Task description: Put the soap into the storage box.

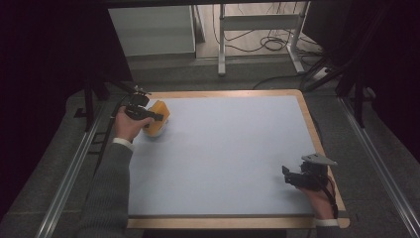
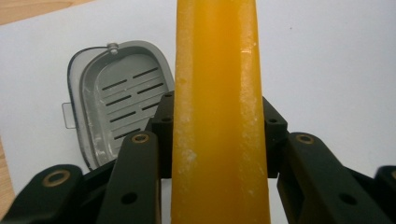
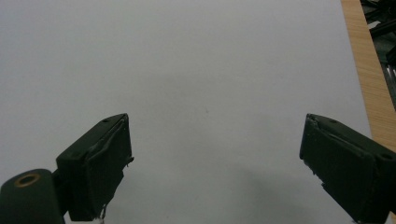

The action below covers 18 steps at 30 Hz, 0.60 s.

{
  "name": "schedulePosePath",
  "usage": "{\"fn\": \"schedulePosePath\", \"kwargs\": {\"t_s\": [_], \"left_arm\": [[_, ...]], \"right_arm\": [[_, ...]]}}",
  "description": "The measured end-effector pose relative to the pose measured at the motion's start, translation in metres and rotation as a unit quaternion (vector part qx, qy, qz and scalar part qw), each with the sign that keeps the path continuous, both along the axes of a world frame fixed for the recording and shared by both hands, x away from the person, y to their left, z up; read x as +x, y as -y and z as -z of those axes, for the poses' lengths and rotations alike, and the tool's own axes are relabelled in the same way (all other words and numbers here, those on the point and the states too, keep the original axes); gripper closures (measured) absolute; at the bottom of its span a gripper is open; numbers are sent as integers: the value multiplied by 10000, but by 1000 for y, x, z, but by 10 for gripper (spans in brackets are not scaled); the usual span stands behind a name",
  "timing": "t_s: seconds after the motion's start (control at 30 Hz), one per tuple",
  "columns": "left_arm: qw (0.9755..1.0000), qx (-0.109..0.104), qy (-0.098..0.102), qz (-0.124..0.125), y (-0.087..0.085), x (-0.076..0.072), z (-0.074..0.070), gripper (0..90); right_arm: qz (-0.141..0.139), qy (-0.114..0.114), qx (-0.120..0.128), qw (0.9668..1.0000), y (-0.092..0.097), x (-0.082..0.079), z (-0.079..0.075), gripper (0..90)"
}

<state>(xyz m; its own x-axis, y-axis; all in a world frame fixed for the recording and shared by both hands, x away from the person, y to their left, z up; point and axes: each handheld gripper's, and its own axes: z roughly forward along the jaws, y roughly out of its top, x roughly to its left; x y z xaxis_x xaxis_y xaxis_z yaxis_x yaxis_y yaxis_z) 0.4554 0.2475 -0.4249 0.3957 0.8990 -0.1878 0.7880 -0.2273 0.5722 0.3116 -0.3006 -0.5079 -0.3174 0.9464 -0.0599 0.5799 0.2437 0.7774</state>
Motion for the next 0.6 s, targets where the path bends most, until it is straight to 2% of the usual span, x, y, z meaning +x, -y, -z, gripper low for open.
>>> {"fn": "schedulePosePath", "kwargs": {"t_s": [0.27,0.47,0.6], "left_arm": [[9997,-96,3,-214,-13,11,-2,608],[9994,-184,-65,-277,-16,17,2,608],[9989,-203,-118,-408,-19,24,6,608]], "right_arm": [[16,6,20,10000,0,0,0,91],[45,-1,2,10000,1,1,1,91],[35,21,27,10000,2,0,-1,91]]}}
